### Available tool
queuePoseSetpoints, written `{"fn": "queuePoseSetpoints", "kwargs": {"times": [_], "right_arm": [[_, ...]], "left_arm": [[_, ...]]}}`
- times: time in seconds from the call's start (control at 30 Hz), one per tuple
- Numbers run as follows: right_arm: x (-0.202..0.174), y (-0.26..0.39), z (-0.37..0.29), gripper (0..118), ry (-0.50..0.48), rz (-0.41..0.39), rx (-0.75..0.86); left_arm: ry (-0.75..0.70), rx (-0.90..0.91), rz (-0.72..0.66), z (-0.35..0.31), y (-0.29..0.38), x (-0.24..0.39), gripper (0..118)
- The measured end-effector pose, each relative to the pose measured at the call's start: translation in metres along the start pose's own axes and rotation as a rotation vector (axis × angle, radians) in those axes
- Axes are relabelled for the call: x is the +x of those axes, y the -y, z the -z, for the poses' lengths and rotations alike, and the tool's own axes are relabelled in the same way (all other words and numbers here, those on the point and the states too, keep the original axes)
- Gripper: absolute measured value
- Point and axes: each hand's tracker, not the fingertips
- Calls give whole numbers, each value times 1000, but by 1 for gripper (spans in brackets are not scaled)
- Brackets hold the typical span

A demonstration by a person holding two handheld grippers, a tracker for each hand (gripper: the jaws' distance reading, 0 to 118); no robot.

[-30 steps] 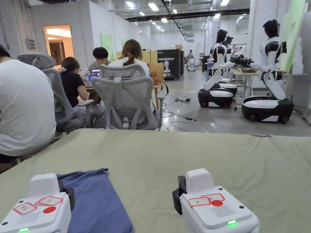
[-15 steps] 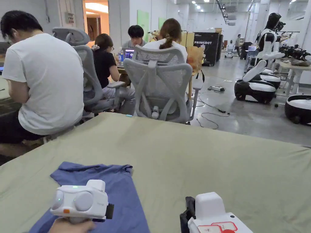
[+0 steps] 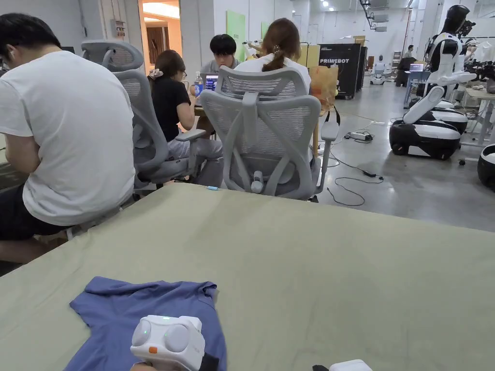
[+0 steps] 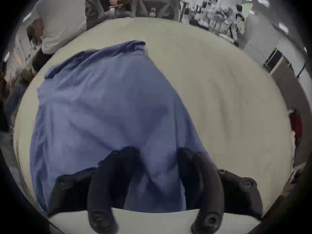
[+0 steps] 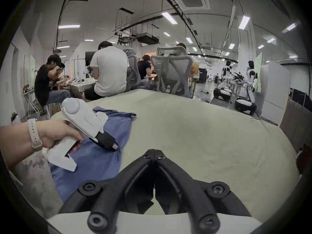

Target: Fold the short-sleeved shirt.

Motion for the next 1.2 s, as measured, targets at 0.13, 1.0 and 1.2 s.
{"fn": "queuePoseSetpoints", "kwargs": {"times": [0.13, 1.0, 1.2], "right_arm": [[17, 2, -11, 1, 26, 19, 1], [242, 57, -224, 1, 591, 196, 28], [256, 69, -223, 1, 597, 212, 9]], "left_arm": [[40, 53, -59, -34, -3, 3, 0], [560, 123, 588, -70, 31, 497, 0], [504, 97, 566, -26, 50, 502, 0]]}}
